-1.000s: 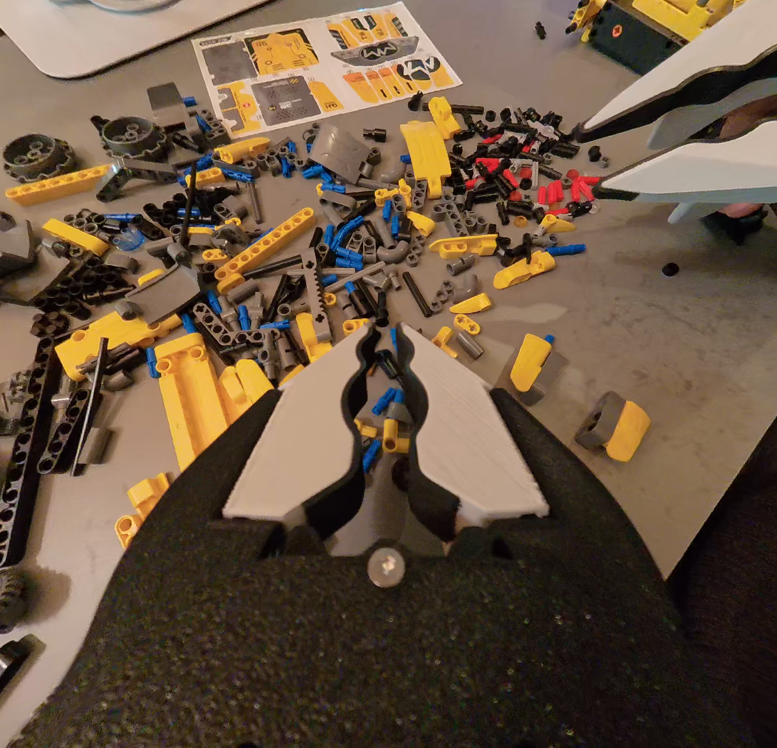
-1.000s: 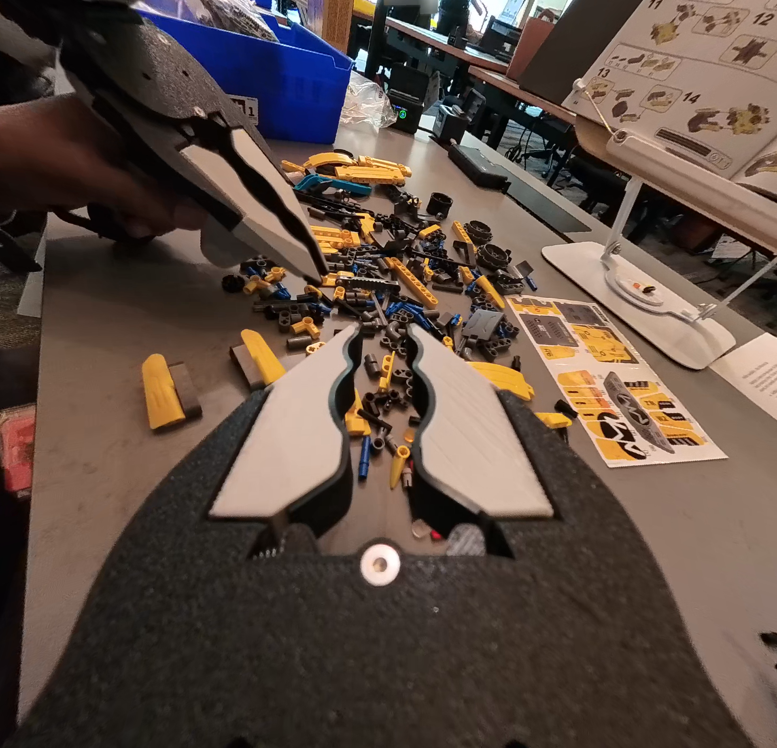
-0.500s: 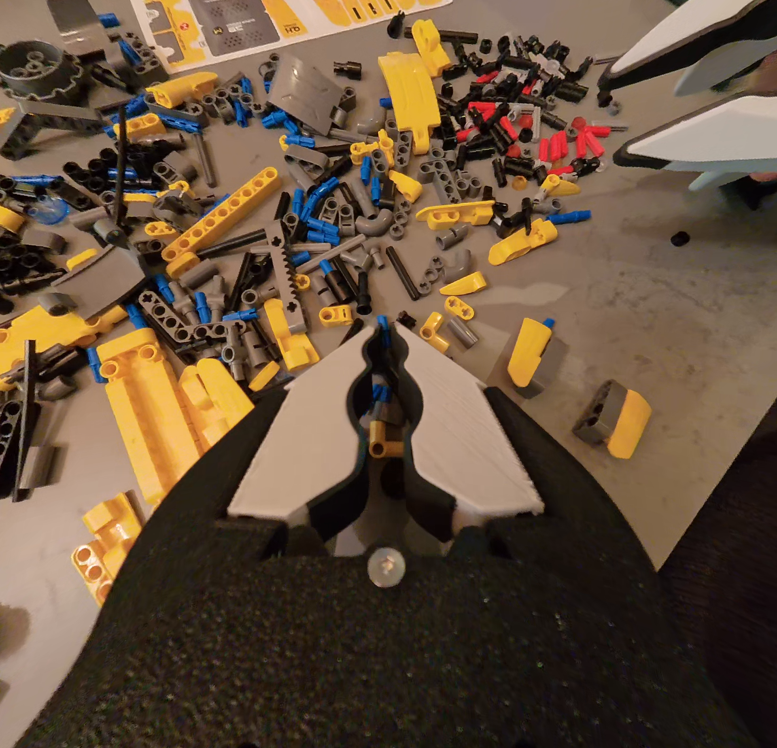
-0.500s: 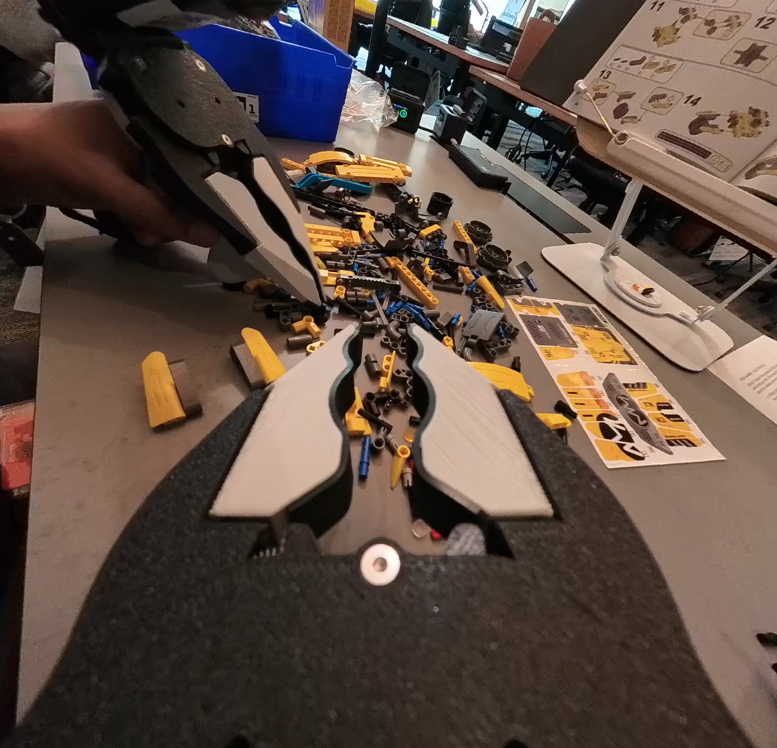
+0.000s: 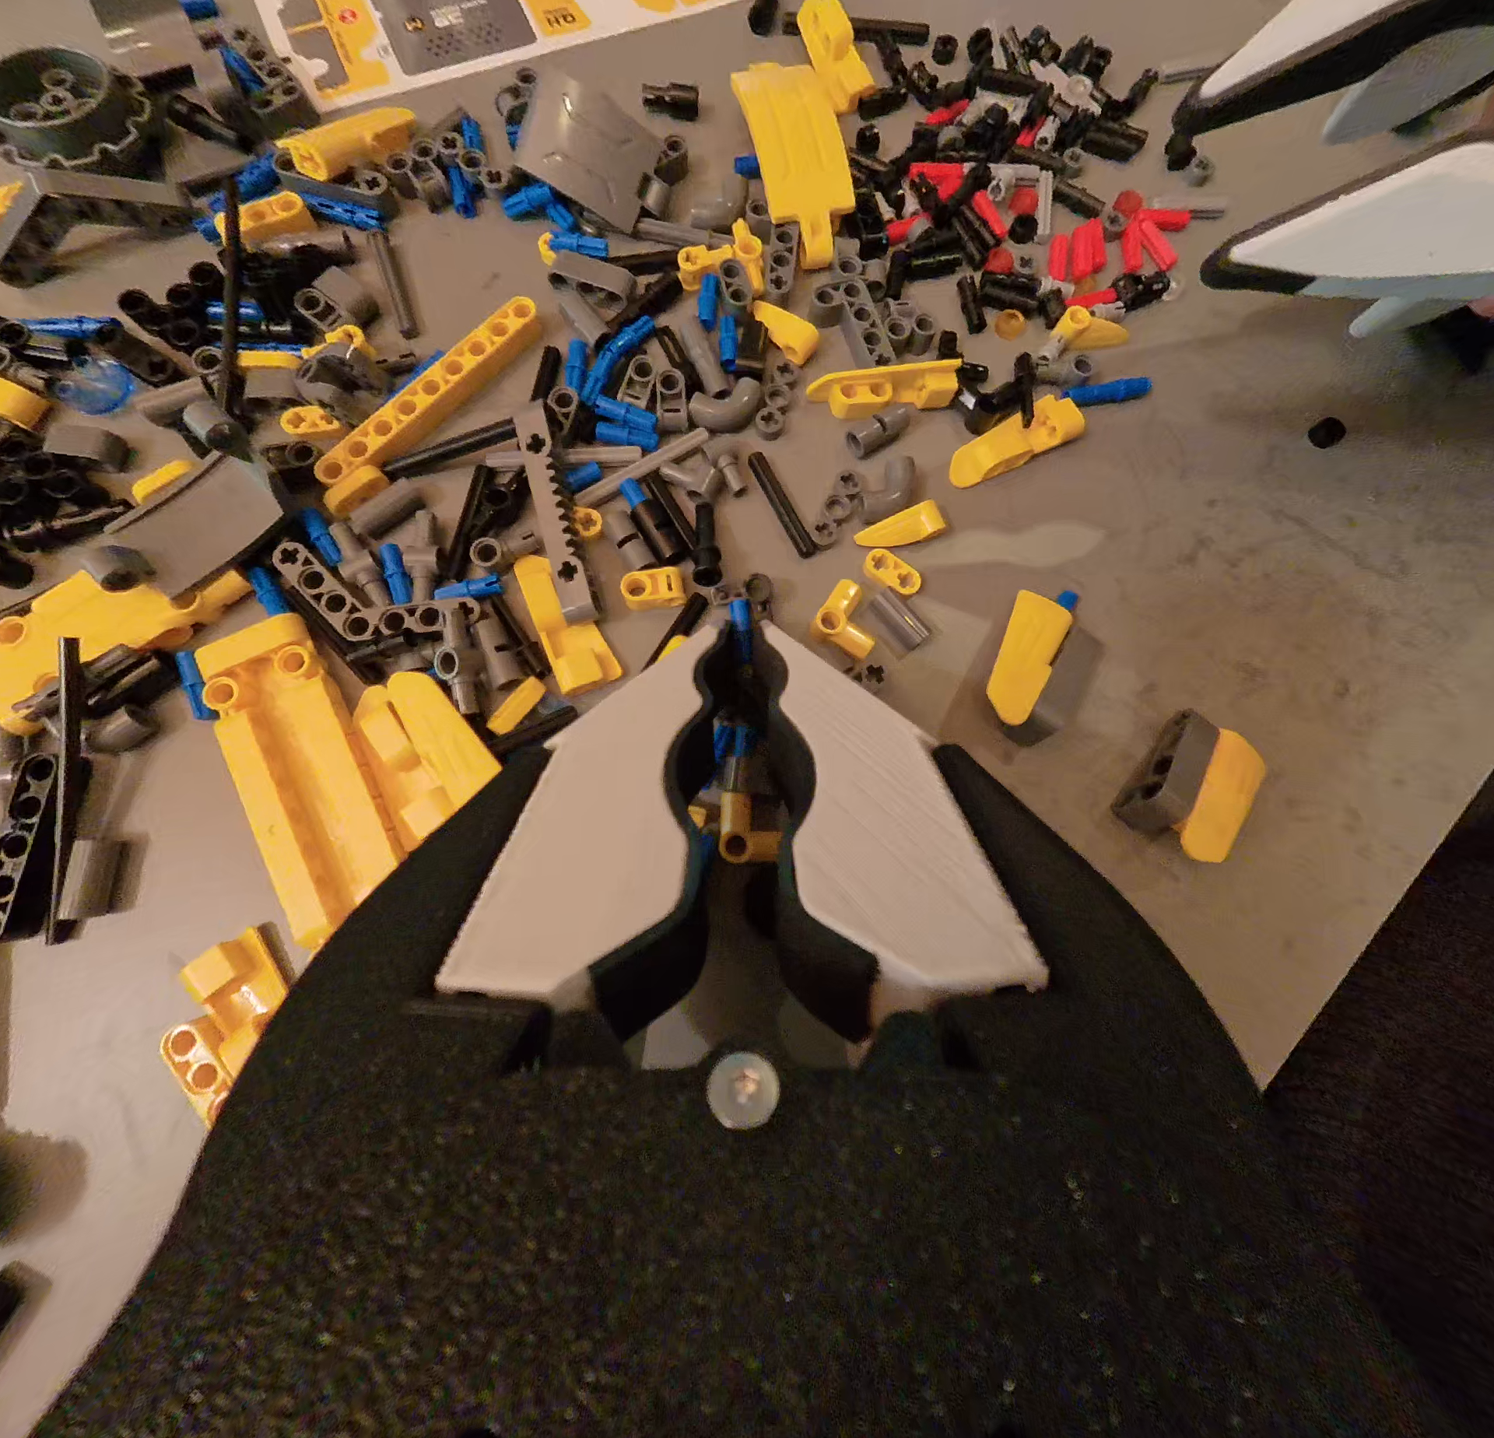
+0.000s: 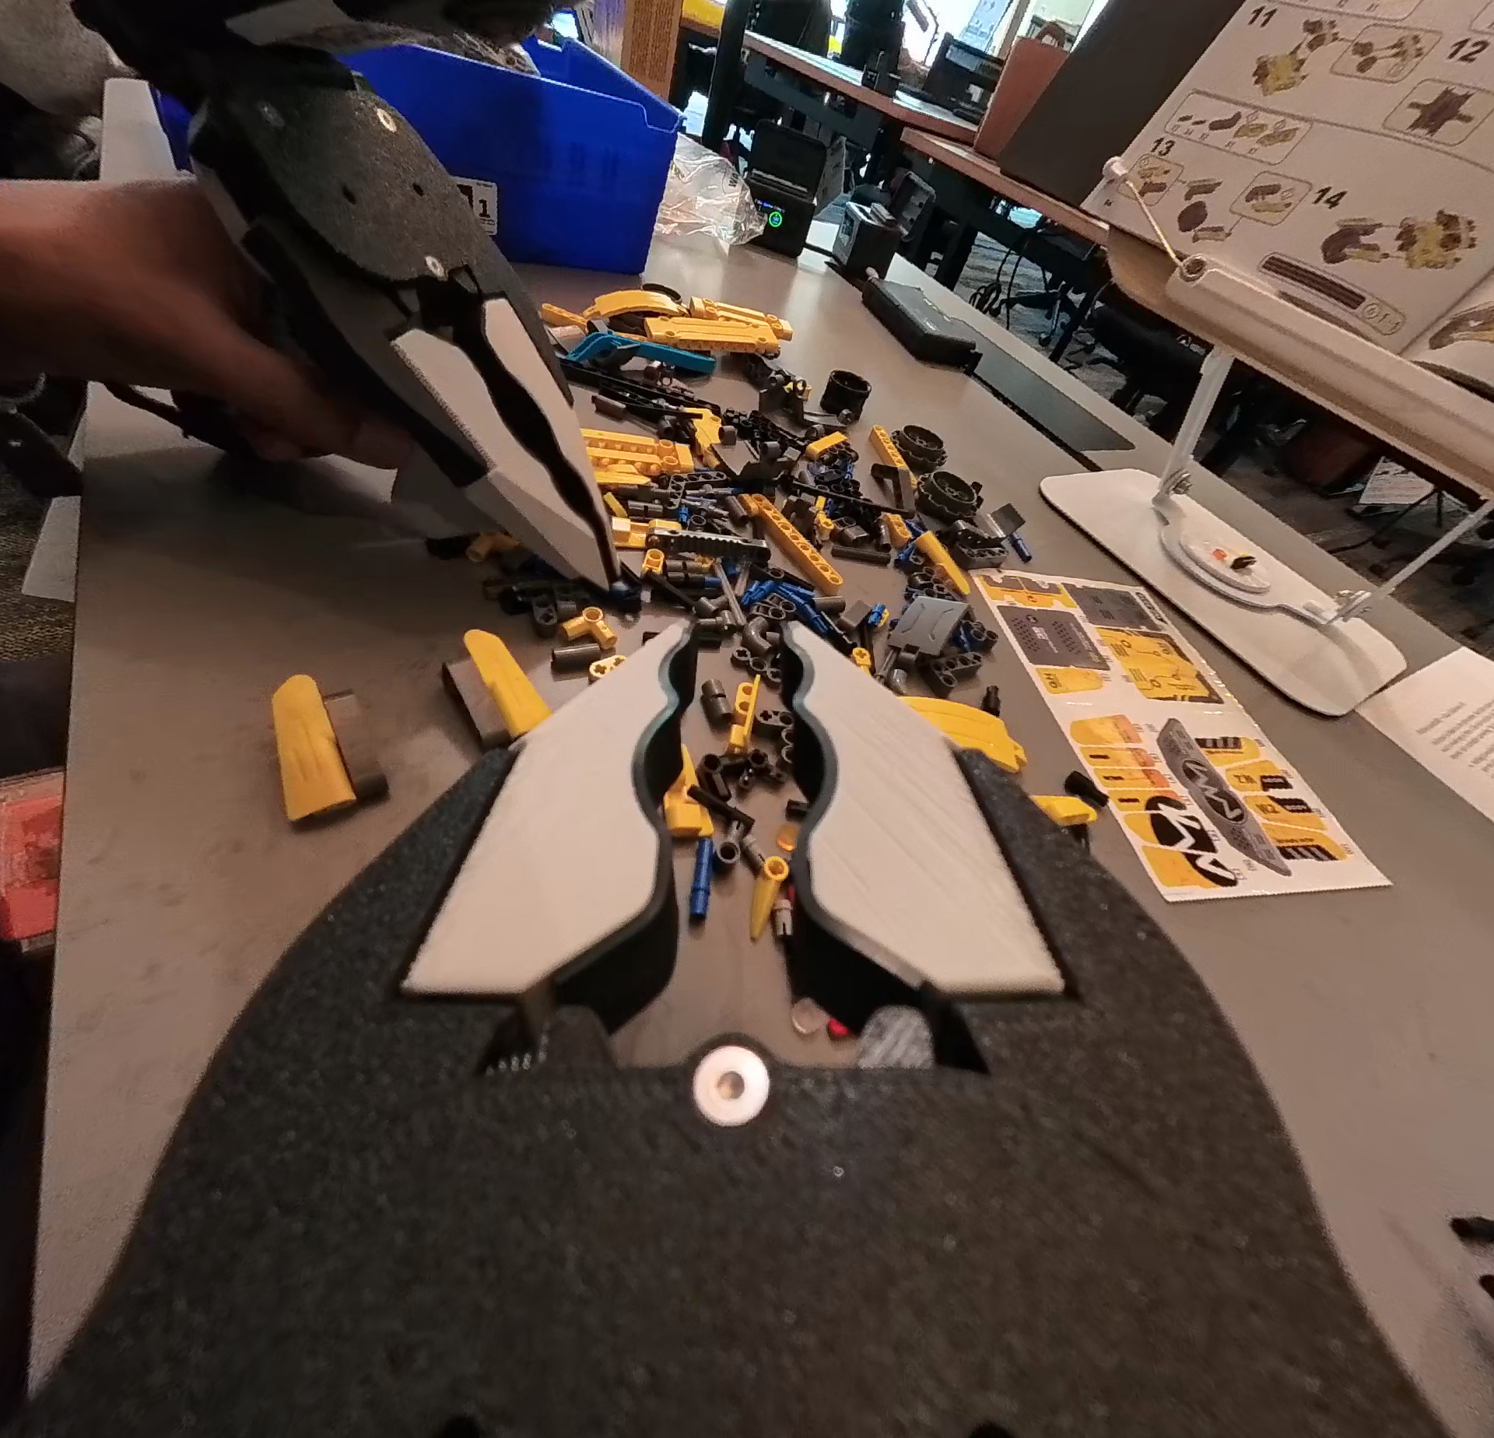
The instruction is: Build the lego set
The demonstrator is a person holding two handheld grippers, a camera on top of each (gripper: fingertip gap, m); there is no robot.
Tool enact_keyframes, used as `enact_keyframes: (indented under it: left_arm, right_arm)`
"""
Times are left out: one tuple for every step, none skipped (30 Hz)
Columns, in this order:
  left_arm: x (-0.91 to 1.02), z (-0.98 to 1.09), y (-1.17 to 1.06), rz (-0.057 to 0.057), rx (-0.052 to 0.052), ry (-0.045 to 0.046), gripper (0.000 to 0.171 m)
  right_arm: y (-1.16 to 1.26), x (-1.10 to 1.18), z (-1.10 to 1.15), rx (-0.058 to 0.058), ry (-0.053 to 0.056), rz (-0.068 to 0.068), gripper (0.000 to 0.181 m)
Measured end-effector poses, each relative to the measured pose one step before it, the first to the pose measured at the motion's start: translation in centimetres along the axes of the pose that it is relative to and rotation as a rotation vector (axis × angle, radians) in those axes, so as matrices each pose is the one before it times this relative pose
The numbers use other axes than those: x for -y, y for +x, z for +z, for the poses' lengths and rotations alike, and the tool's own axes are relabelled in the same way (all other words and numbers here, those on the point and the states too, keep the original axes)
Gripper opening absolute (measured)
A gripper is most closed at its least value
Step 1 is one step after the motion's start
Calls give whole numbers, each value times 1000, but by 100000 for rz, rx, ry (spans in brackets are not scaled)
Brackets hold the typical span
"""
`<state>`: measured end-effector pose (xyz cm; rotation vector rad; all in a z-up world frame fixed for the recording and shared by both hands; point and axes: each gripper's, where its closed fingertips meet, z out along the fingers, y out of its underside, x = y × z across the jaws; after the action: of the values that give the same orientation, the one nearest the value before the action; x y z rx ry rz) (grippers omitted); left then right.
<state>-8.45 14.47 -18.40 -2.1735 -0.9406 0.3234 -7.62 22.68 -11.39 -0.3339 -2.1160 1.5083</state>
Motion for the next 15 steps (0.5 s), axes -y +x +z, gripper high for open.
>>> enact_keyframes:
  left_arm:
    - [-30,46,-37,640,1004,-532,5]
    - [0,49,-1,552,686,-187,5]
    - [15,57,103,287,-174,-127,7]
    - [13,61,99,129,-165,-216,7]
    - [-1,65,51,-11,-113,-121,8]
    - [12,27,37,-106,-112,-4,8]
    - [-25,-9,18,131,-41,-209,7]
    - [-55,-20,-63,148,427,-309,5]
    - [-15,-36,-33,349,215,-100,4]
    - [61,-71,-185,651,1358,485,4]
    - [265,-200,-289,1020,2216,1912,4]
    - [481,-333,-102,1127,1262,3032,4]
    - [783,-434,325,2113,-1172,4600,4]
    - [1098,-535,765,4592,-2791,6467,4]
    - [1216,-560,858,7007,-1572,7170,4]
  right_arm:
    - [1,-2,5,-14,-38,-50,18]
    - [-6,-2,5,12,-42,-2,18]
    - [-2,-2,-1,15,-12,6,18]
    - [-5,7,-2,-16,42,-15,18]
    - [1,6,-9,-25,58,-19,18]
    - [4,7,3,-20,48,-24,18]
    - [-7,-2,0,-14,45,-30,18]
    - [2,5,-10,-23,56,-27,18]
    - [-9,14,-5,-33,84,-43,18]
    - [6,11,-7,-44,98,-44,18]
    - [0,9,-20,-35,98,-28,18]
    - [-8,28,-11,11,142,-40,18]
    - [-48,24,-19,243,197,-17,18]
    - [-90,39,-31,591,291,62,18]
    - [-128,87,-37,898,513,543,18]
